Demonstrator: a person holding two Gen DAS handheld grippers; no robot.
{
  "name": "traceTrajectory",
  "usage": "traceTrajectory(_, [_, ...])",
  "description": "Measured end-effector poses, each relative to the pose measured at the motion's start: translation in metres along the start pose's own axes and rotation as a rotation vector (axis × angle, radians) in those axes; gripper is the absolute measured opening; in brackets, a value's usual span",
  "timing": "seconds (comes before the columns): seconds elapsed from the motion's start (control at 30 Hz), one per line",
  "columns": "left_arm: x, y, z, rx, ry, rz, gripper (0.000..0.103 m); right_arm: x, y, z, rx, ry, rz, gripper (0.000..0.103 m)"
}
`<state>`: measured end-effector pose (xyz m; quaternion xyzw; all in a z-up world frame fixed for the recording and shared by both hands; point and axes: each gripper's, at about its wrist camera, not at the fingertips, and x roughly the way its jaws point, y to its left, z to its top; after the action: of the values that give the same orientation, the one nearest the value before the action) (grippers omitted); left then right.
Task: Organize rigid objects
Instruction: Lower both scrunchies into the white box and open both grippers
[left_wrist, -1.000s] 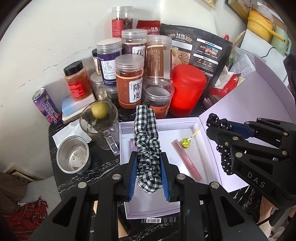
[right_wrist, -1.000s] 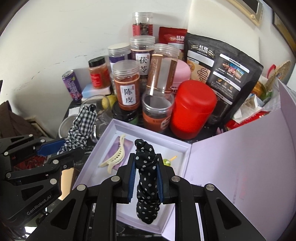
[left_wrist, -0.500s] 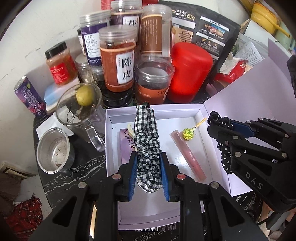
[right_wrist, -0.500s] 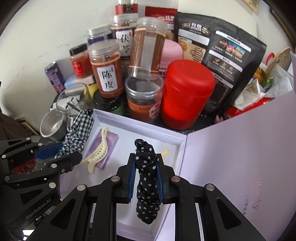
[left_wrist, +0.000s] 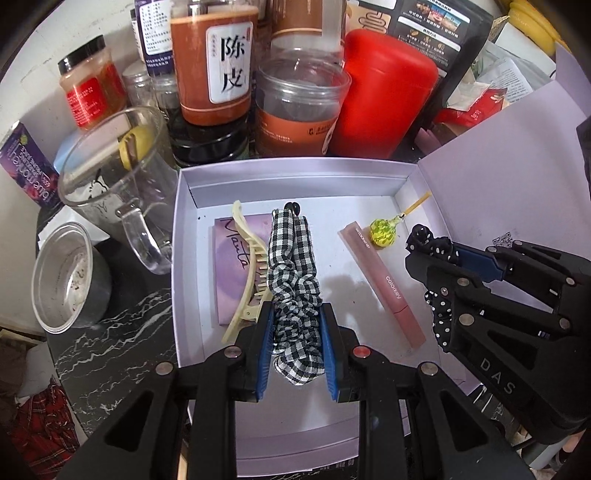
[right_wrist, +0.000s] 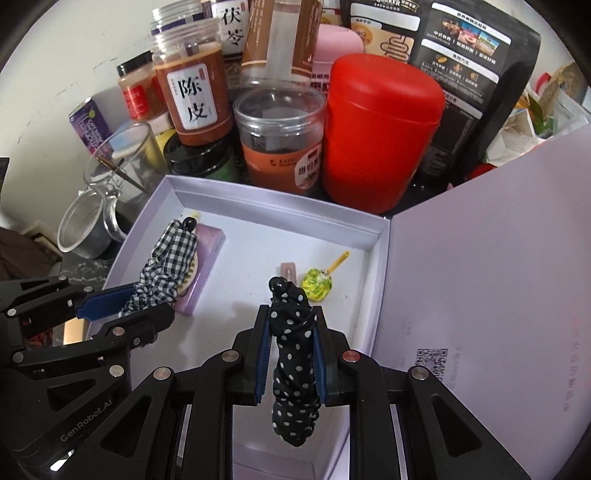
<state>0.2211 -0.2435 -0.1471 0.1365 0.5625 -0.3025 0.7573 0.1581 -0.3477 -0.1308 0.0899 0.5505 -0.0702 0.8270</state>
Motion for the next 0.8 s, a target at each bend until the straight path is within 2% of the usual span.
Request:
traceTrajectory(0.57, [0.039, 0.001, 0.01, -0.007, 0.06, -0.006, 0.023, 0.037, -0.002, 0.001, 0.024, 0.071, 0.004, 0.022])
traceTrajectory(0.7, [0.044, -0.002, 0.012, 0.0, 0.074, 0.034, 0.023, 0.038, -0.003, 0.005, 0.034, 0.07, -0.001, 0.022])
traceTrajectory(0.8, [0.046, -0.002, 0.014, -0.015, 0.088, 0.035, 0.024, 0.035, -0.003, 0.006, 0.031, 0.065, -0.007, 0.023])
